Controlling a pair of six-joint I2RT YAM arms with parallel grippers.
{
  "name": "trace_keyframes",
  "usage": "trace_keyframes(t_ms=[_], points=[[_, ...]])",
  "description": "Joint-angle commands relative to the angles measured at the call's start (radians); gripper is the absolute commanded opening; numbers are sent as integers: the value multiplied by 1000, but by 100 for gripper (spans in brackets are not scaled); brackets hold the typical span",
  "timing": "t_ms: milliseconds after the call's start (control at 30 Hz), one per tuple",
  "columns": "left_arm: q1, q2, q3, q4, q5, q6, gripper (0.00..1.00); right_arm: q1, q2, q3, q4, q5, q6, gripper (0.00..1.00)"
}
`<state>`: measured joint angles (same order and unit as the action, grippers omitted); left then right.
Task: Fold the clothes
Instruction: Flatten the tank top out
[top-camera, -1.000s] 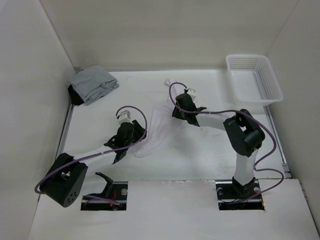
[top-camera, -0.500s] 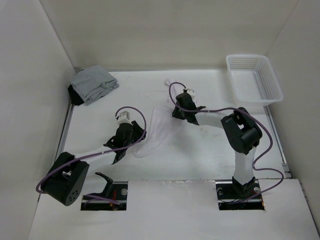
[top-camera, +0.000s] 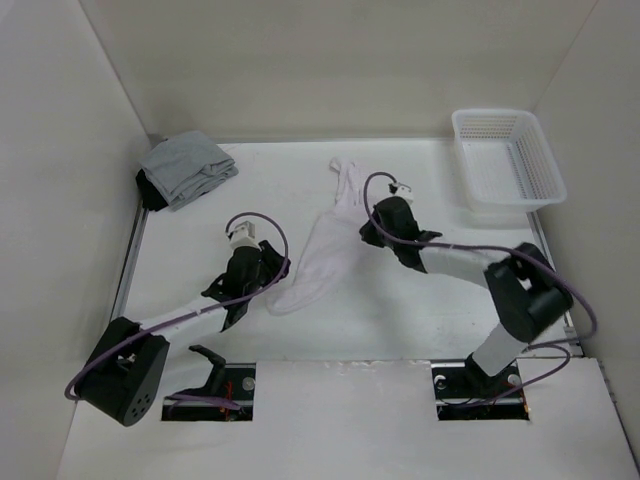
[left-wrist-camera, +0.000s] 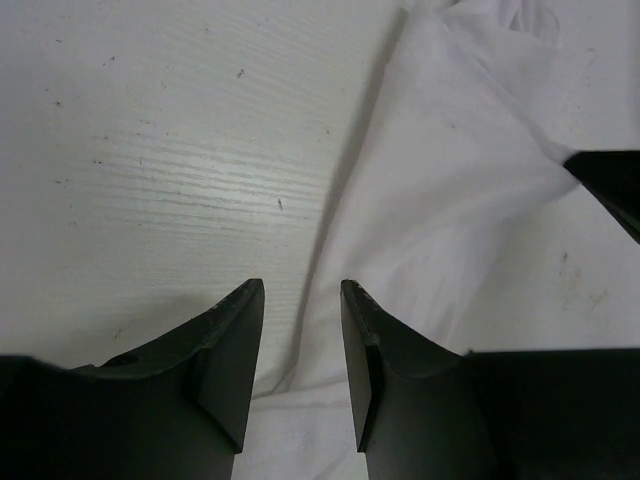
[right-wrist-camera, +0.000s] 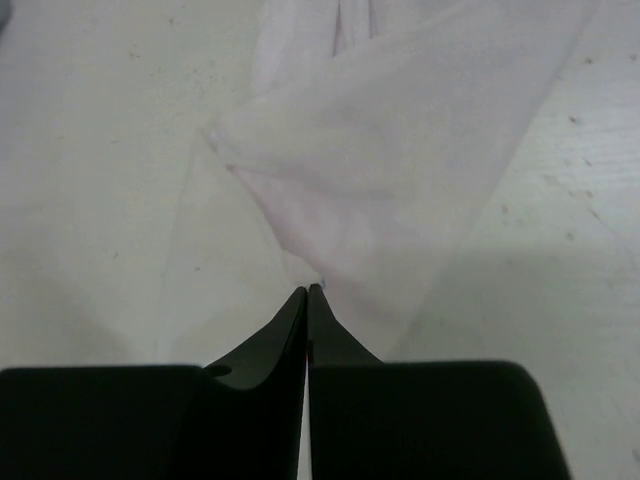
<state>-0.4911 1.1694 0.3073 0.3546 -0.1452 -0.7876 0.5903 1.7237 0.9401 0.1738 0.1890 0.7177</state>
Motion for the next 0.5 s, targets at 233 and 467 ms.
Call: trace_keyframes(t_ms=[233, 467], points=[[-59, -24, 30, -39, -5, 33, 36, 186, -800, -538, -282, 176, 380, 0], [-154, 127, 153, -29, -28, 94, 42, 357, -1246, -564, -891, 407, 712, 0]])
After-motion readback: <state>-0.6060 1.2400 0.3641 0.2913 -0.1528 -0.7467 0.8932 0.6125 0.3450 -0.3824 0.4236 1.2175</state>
